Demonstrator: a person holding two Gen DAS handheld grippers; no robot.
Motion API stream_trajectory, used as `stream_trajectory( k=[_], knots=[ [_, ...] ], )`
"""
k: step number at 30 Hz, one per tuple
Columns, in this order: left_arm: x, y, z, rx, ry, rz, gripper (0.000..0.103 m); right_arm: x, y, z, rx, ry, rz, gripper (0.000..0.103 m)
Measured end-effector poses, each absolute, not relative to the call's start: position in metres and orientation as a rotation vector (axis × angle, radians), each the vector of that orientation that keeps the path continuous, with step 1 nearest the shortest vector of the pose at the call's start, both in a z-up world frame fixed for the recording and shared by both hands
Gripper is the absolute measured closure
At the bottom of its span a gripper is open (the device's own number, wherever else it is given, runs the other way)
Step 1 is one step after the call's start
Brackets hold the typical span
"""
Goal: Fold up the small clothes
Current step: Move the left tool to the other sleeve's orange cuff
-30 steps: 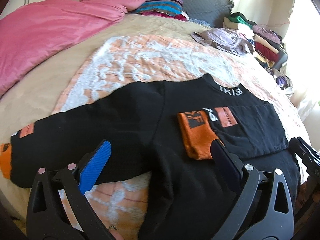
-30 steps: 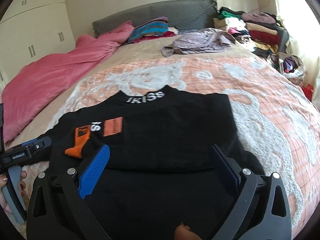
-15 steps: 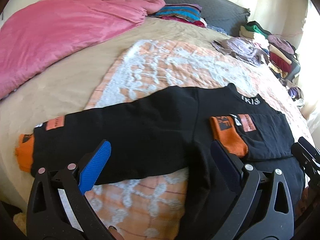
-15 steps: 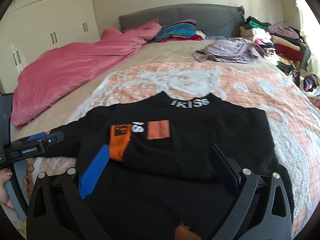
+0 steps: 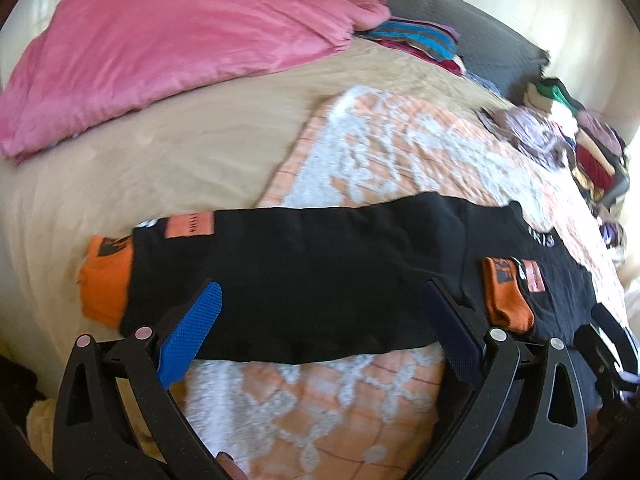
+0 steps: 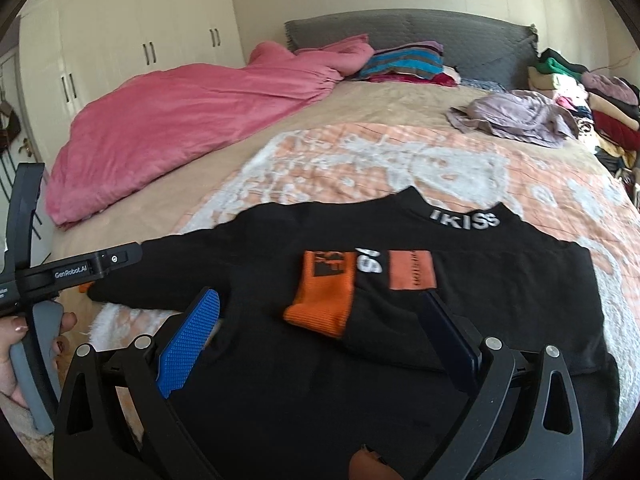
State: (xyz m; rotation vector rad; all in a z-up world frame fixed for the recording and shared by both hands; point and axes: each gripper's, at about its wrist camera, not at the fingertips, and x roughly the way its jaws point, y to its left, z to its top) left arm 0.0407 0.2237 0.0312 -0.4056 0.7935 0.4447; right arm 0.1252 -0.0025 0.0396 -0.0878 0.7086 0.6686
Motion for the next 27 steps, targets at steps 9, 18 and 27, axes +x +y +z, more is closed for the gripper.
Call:
stream_trajectory(
  k=[9, 18, 27],
  knots=[
    [0.013, 0.262, 0.037, -0.461, 0.775, 0.55, 0.01, 0.115, 0.028, 0.05, -0.096, 0.691, 0.742, 0.005],
    [-0.008, 0.299, 0.034, -0.56, 0.776, 0.607, 0.01, 0.104, 0.056, 0.06, -0.115, 0.671, 0.812, 0.005],
    [-0.029, 0.345, 0.019, -0.723, 0.793, 0.677, 0.01, 0.098, 0.069, 0.063, -0.104, 0.663, 0.848, 0.005]
  ],
)
